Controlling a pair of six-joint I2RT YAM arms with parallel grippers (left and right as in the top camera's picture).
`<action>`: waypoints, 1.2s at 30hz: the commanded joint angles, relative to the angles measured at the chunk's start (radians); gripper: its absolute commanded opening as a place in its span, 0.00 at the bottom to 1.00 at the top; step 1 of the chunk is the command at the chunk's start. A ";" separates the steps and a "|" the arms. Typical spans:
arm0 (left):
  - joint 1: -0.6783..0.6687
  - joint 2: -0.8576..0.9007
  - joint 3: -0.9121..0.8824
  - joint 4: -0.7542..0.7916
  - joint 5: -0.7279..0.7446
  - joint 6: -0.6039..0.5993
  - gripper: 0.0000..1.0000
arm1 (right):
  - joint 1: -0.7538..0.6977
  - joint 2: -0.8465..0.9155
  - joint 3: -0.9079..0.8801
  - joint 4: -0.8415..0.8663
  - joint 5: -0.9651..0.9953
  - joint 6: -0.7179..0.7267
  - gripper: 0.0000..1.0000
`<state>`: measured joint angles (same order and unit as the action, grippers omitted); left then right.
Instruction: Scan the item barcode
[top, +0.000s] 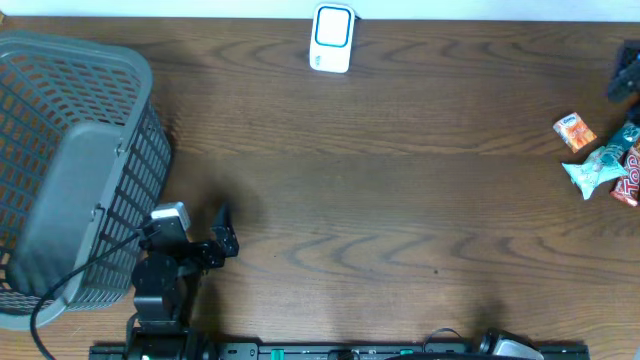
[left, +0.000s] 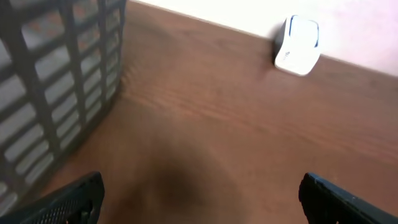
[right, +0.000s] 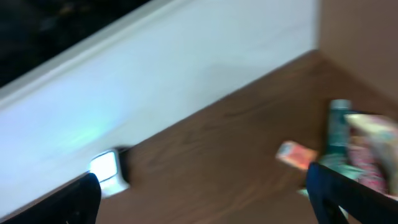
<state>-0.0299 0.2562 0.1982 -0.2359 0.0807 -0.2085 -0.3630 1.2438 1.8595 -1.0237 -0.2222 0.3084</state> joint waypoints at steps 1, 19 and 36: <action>0.000 -0.010 0.004 -0.048 0.013 0.013 1.00 | 0.006 -0.023 0.006 -0.002 -0.179 0.013 0.99; 0.000 -0.010 0.004 -0.399 0.013 0.013 1.00 | 0.156 -0.035 0.005 -0.196 -0.319 0.143 0.99; 0.000 -0.010 0.004 -0.516 0.013 0.013 1.00 | 0.183 -0.187 -0.175 -0.127 -0.221 -0.299 0.99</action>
<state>-0.0299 0.2523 0.1982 -0.7513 0.0845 -0.2081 -0.2005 1.1652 1.7809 -1.2201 -0.4530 0.1108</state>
